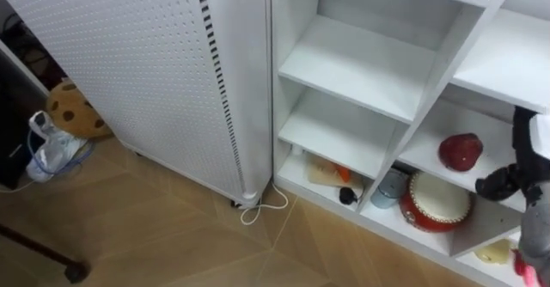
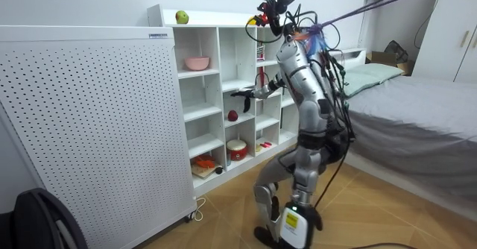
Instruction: Arrange fruit in the closet
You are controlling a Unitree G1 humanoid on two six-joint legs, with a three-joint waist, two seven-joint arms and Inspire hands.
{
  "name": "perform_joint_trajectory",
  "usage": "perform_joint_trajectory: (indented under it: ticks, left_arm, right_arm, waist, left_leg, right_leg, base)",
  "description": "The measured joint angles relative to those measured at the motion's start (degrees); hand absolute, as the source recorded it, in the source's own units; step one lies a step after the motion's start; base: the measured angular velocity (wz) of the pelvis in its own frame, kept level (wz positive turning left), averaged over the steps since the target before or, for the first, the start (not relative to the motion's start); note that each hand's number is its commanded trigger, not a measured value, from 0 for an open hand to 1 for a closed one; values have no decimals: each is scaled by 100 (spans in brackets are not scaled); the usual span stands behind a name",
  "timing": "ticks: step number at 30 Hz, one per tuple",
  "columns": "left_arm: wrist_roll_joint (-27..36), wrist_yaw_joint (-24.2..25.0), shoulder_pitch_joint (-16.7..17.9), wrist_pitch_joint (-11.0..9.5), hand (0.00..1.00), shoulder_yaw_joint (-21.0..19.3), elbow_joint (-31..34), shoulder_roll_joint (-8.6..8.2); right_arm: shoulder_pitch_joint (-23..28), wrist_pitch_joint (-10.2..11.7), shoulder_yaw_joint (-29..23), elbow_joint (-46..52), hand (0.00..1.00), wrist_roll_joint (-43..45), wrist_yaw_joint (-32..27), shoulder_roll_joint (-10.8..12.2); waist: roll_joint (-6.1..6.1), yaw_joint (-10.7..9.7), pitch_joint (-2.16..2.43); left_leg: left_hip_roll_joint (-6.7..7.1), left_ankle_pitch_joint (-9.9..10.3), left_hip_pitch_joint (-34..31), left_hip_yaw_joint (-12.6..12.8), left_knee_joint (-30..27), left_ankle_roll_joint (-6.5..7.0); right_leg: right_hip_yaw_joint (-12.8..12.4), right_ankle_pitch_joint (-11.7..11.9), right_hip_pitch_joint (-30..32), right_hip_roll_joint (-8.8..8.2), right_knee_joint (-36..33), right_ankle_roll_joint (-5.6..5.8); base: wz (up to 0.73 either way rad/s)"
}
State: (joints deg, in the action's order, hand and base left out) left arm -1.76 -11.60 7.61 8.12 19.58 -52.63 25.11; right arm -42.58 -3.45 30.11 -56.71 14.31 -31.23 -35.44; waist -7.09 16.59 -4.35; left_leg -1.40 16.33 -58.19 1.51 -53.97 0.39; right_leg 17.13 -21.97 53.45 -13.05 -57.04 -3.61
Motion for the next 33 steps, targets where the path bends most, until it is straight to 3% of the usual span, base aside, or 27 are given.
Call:
perform_joint_trajectory:
  ticks: [5, 9, 11, 13, 18, 21, 23, 26, 33]
  left_arm:
    - [175, 179, -539, -252, 0, 3, -444, -48]
    - [546, 242, -890, -460, 0, 24, -906, -203]
    - [673, 351, -955, -614, 0, 48, -1098, -229]
    - [671, 407, -963, -686, 0, 41, -1259, -224]
    - [660, 498, -1021, -729, 0, -19, -1437, -225]
    - [606, 449, -975, -830, 0, -53, -1439, -292]
    - [550, 415, -778, -870, 0, -220, -1414, -480]
    - [163, 249, -399, -876, 0, -551, -1235, -679]
    - [-178, -75, 60, -1000, 0, -1261, -958, -918]
  right_arm:
    - [794, 103, -3, 810, 0, 670, 577, 4]
    - [1527, 283, 6, 1274, 0, 884, 1144, 120]
    - [2050, 450, 10, 1314, 0, 1096, 1448, 164]
    - [2480, 471, 13, 1354, 0, 1142, 1659, 204]
    - [3252, 500, 2, 1181, 0, 1315, 2034, 492]
    - [3604, 629, -82, 830, 0, 1318, 2040, 855]
    - [4156, 680, -477, 760, 0, 1360, 2044, 1142]
    - [4735, 767, -940, 522, 0, 1265, 1959, 1427]
    - [5235, 773, -1808, -235, 0, 569, 1750, 1853]
  waist:
    - [12, -22, 14]
    - [50, -30, 35]
    - [158, -29, 94]
    - [215, -55, 140]
    - [325, -143, 196]
    - [406, -295, 246]
    - [553, -484, 343]
    - [646, -813, 420]
    - [623, -1179, 437]
  left_leg:
    - [-162, -15, 542, 81, 428, 16]
    - [-191, -106, 971, 181, 847, 53]
    - [-197, -123, 1267, 224, 1081, 45]
    - [-183, -164, 1488, 244, 1286, 45]
    - [-176, -261, 2062, 309, 1799, 4]
    - [-174, -307, 2560, 308, 2145, -40]
    - [-148, -344, 3062, 303, 2490, -55]
    - [-27, -500, 3824, 306, 3154, -57]
    - [20, -595, 4960, 395, 3868, -87]
  right_leg:
    - [-101, 253, -526, 335, 671, 64]
    - [-170, 385, -880, 426, 1072, 109]
    - [-159, 473, -1190, 522, 1394, 131]
    - [-129, 494, -1415, 514, 1578, 147]
    - [-85, 560, -1953, 526, 2032, 147]
    - [0, 601, -2464, 562, 2378, 148]
    - [49, 648, -2998, 608, 2750, 195]
    - [42, 706, -3701, 621, 3255, 296]
    - [16, 760, -4699, 719, 3865, 368]
  base:
    - [-23]
    - [-11]
    - [-11]
    - [4]
    - [1]
    - [6]
    - [8]
    - [11]
    - [-5]
